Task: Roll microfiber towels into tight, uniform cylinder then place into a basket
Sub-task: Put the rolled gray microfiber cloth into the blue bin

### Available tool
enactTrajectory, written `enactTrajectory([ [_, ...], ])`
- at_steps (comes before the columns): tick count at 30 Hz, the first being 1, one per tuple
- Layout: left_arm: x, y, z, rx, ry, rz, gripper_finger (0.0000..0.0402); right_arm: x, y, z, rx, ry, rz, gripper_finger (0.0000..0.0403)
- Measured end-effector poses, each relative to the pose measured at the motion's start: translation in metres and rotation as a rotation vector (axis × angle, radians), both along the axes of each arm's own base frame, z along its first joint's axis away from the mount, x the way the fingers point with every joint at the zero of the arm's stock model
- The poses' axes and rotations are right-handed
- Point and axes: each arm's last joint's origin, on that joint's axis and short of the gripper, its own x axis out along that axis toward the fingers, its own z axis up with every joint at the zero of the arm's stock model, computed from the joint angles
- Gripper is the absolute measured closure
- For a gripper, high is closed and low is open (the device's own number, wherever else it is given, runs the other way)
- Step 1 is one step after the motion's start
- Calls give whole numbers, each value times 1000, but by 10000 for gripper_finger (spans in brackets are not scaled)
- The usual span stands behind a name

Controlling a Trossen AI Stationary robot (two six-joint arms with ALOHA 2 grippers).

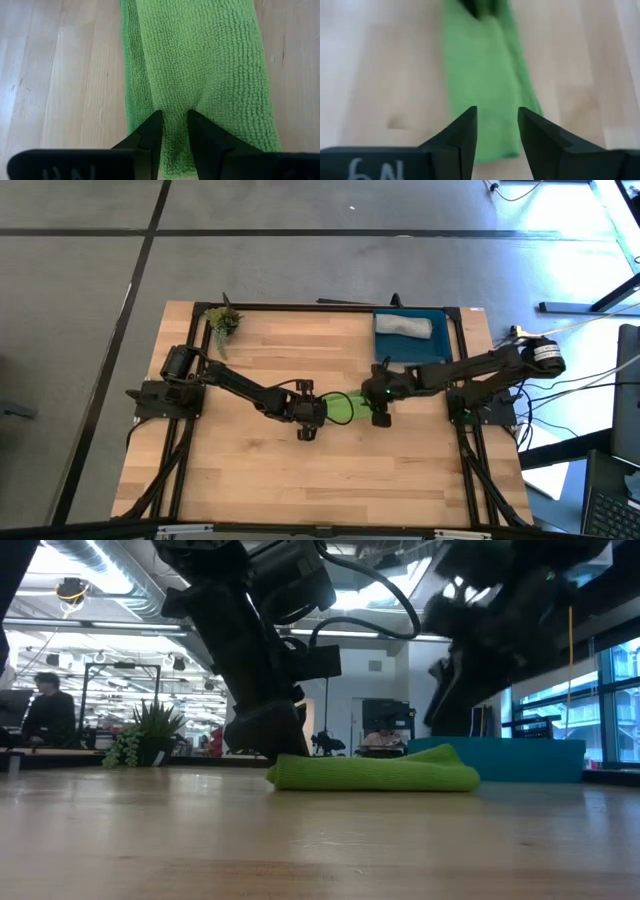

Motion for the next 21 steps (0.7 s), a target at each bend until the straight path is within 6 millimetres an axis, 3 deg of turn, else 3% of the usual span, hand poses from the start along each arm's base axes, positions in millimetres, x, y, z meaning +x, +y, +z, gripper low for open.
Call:
enactTrajectory([
  [7, 0, 0, 0, 0, 1, 0, 319, 3, 27, 9, -81, -99, 212, 260],
  [21, 0, 0, 0, 4, -6, 2, 319, 3, 29, 8, -82, -95, 221, 260],
])
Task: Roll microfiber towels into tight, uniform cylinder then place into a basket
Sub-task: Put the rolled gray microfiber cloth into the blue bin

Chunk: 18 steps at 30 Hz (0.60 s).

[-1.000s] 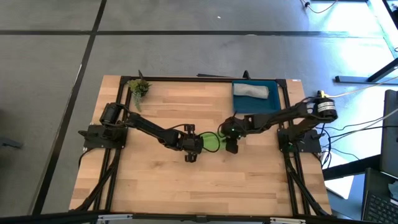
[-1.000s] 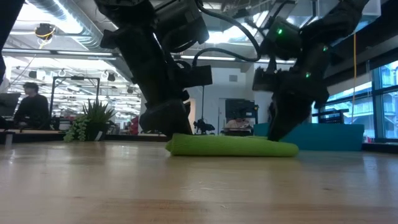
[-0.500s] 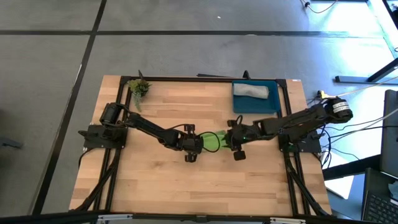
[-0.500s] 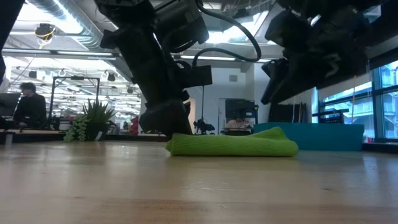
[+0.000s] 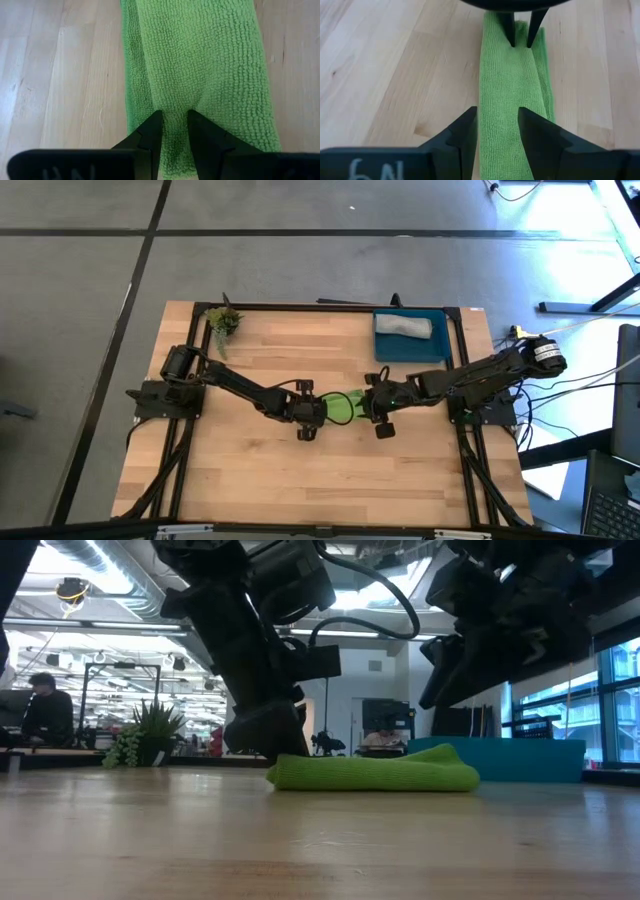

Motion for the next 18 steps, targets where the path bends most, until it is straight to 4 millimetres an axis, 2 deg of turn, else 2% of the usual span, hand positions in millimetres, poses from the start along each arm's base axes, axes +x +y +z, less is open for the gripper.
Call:
enactTrajectory([
  [18, 9, -3, 3, -23, -105, -7, 319, 0, 0, 0, 4, -2, -1, 260],
])
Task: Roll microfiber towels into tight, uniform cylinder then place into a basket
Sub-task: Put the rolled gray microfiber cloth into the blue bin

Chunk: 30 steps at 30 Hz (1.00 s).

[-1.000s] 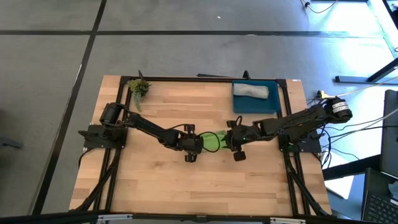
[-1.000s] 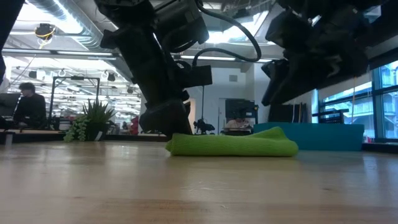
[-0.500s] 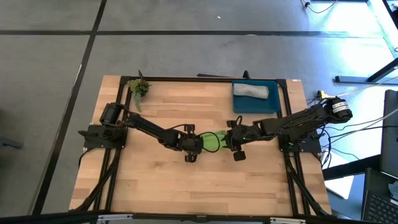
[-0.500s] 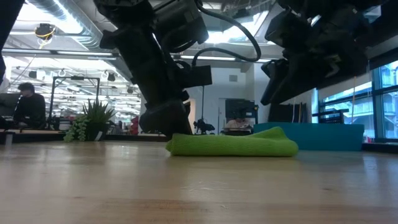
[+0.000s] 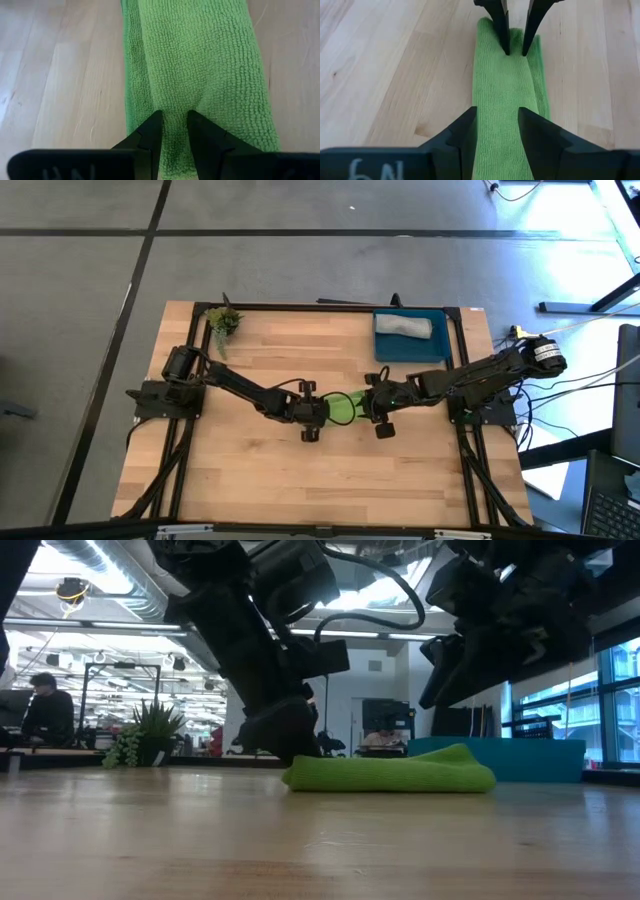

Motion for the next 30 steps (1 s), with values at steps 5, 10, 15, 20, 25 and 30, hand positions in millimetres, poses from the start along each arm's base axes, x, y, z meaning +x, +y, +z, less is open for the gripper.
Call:
enactTrajectory([
  [5, 0, 0, 0, 2, -3, 2, 319, 0, 0, 0, 0, 0, 0, 260],
  [10, 0, 0, 1, 2, -6, 3, 319, 0, 0, 0, 0, -1, 0, 260],
  [15, 1, 0, 1, 2, -9, 3, 319, 0, 0, 0, 0, -1, 0, 260],
  [20, 1, 0, 2, 3, -11, 4, 319, 0, 0, 0, 0, -1, 0, 260],
  [25, 1, 0, 2, 4, -13, 5, 319, 0, -1, 0, -1, 0, -4, 260],
  [30, 1, 0, 2, 4, -14, 5, 319, 4, -1, -3, 0, -10, -5, 252],
])
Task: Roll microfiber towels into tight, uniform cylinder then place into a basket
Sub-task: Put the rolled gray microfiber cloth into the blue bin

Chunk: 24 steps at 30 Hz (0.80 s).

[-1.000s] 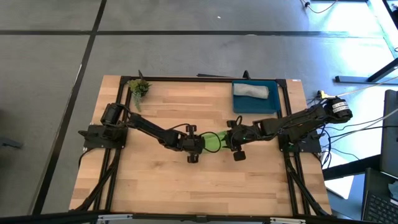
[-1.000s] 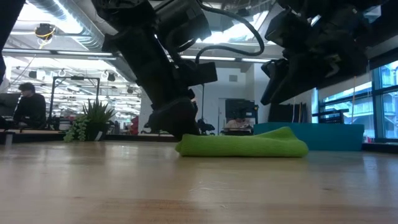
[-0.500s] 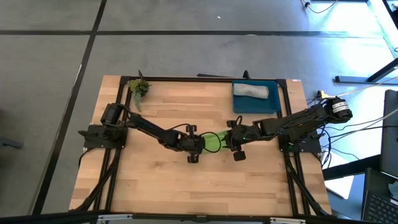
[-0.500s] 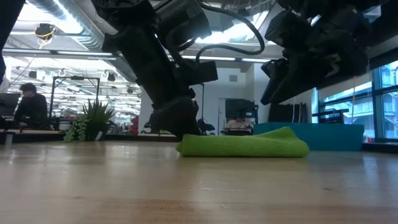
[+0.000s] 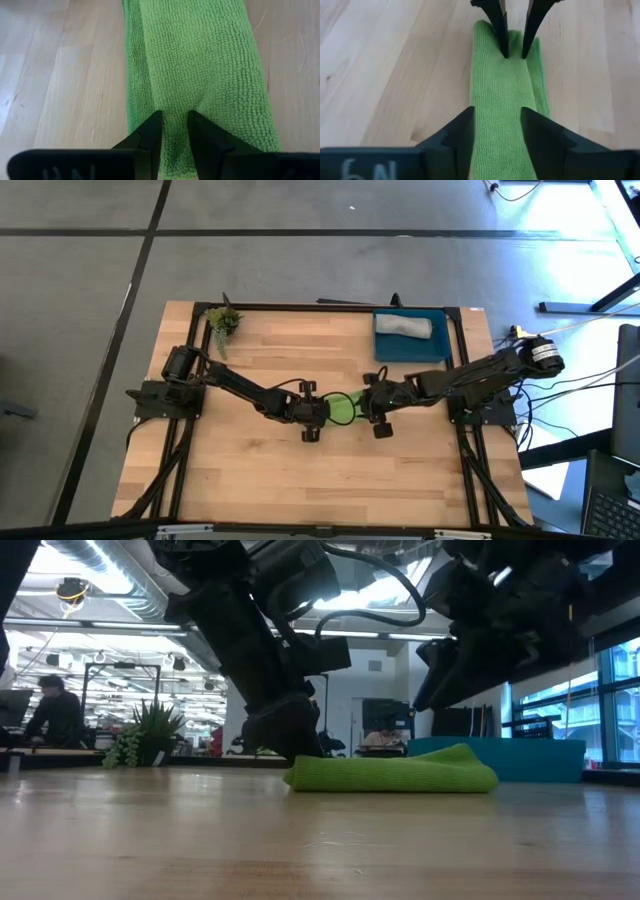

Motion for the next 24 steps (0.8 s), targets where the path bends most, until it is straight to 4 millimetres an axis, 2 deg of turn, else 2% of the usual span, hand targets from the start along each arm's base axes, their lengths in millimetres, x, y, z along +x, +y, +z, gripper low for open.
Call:
enactTrajectory([
  [4, 0, 0, 0, 0, -2, 0, 319, 5, 0, -8, -2, 10, -3, 201],
  [13, 0, 0, 1, -1, -7, 0, 319, 17, -2, -20, -98, -23, -28, 21],
  [15, 1, 0, 1, -1, -7, 0, 319, 20, -4, -24, -90, -34, -32, 10],
  [24, 1, 0, 1, -1, -8, 1, 319, 38, -21, -52, -44, -34, 13, 19],
])
